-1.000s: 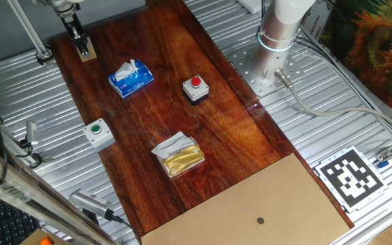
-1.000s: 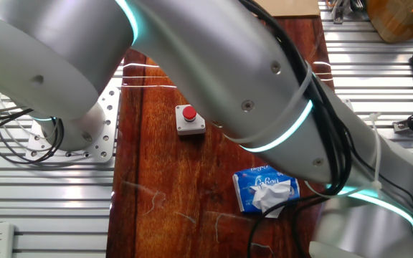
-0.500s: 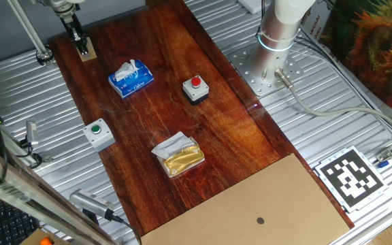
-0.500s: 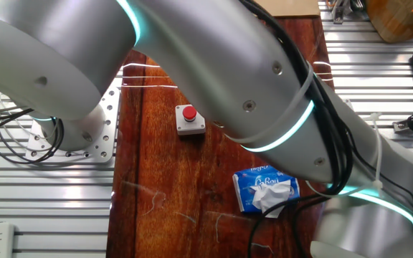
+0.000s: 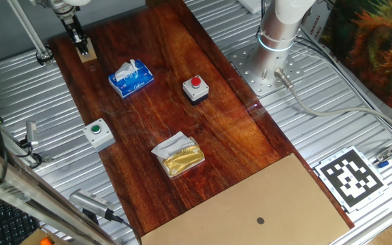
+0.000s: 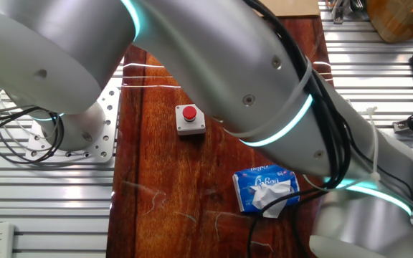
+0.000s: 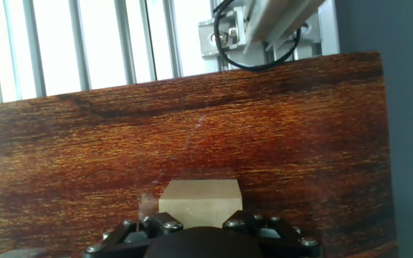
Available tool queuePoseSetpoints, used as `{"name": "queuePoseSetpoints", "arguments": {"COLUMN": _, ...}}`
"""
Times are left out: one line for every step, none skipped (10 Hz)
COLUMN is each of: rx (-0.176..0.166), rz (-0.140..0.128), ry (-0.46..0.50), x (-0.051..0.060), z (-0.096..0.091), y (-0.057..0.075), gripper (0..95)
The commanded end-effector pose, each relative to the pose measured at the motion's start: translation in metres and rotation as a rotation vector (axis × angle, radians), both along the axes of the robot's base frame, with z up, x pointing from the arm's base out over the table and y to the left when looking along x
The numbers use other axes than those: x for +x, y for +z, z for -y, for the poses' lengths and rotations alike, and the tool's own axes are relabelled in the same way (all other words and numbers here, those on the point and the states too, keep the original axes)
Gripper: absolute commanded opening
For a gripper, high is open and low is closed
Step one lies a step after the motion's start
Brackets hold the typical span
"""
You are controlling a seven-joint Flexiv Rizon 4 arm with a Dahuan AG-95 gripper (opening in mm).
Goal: Grab the block and place it at the designated location
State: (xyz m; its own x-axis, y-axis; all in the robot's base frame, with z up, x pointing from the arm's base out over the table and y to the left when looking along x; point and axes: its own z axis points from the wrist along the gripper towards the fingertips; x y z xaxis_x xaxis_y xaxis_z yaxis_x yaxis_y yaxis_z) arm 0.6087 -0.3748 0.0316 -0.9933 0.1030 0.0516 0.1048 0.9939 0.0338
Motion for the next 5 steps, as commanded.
{"name": "queuePoseSetpoints", "arguments": {"rx": 0.018, "rz": 0.005, "ry": -0.005, "x": 0.001, "z": 0.000, "y": 0.000, "gripper": 19.0}}
{"name": "queuePoseSetpoints", "arguments": {"rx": 0.019, "rz": 0.006, "ry": -0.007, "x": 0.001, "z": 0.000, "y": 0.000, "gripper": 19.0}}
{"name": "queuePoseSetpoints", "arguments": {"rx": 0.016, "rz": 0.004, "ry": -0.007, "x": 0.001, "z": 0.000, "y": 0.000, "gripper": 19.0}}
{"name": "queuePoseSetpoints", "arguments": {"rx": 0.017, "rz": -0.029, "ry": -0.012, "x": 0.001, "z": 0.000, "y": 0.004, "gripper": 19.0}}
{"name": "queuePoseSetpoints", "arguments": {"rx": 0.016, "rz": -0.019, "ry": -0.012, "x": 0.000, "z": -0.001, "y": 0.010, "gripper": 19.0}}
